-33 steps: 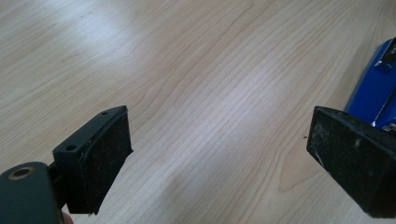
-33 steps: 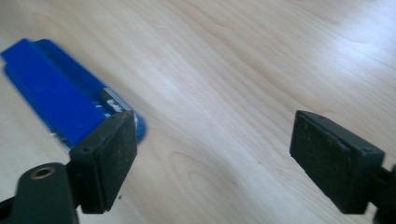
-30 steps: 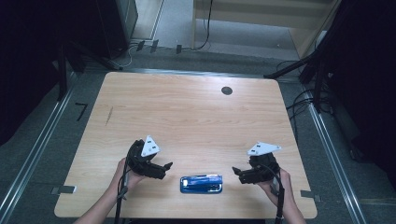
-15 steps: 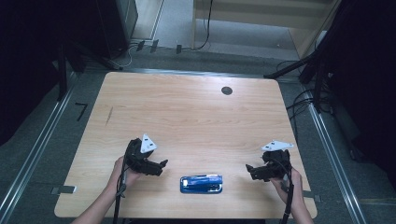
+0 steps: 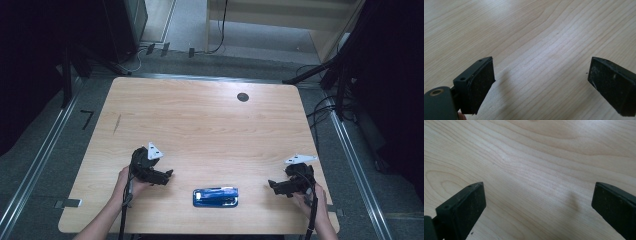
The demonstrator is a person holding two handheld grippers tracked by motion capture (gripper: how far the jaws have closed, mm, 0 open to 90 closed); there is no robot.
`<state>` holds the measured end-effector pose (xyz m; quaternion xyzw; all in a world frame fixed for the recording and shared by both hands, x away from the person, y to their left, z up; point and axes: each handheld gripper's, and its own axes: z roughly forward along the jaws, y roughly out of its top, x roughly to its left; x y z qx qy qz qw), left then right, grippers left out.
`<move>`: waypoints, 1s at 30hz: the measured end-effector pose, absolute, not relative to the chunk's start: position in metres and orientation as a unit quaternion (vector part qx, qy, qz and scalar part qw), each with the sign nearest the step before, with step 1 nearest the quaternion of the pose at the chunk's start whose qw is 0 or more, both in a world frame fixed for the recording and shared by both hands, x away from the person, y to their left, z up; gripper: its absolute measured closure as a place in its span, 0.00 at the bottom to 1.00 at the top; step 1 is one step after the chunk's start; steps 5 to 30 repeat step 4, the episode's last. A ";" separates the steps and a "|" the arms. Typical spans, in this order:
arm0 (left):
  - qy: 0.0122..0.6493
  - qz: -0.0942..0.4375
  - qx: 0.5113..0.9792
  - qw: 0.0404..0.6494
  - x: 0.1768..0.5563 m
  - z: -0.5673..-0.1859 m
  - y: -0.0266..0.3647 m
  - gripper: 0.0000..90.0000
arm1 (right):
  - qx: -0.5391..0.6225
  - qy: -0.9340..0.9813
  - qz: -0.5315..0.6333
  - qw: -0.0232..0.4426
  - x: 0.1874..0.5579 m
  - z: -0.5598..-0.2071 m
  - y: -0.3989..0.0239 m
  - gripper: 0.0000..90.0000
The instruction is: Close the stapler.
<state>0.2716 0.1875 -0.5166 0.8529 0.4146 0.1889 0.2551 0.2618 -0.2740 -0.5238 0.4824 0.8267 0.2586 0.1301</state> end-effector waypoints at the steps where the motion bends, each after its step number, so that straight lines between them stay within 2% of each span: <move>1: 0.415 0.188 0.853 0.255 0.272 -0.518 0.188 0.09 | 0.480 0.828 0.258 0.128 0.262 -0.526 -0.274 0.00; 30: 0.416 0.184 0.853 0.256 0.273 -0.520 0.188 0.09 | 0.475 0.834 0.253 0.121 0.263 -0.530 -0.274 0.00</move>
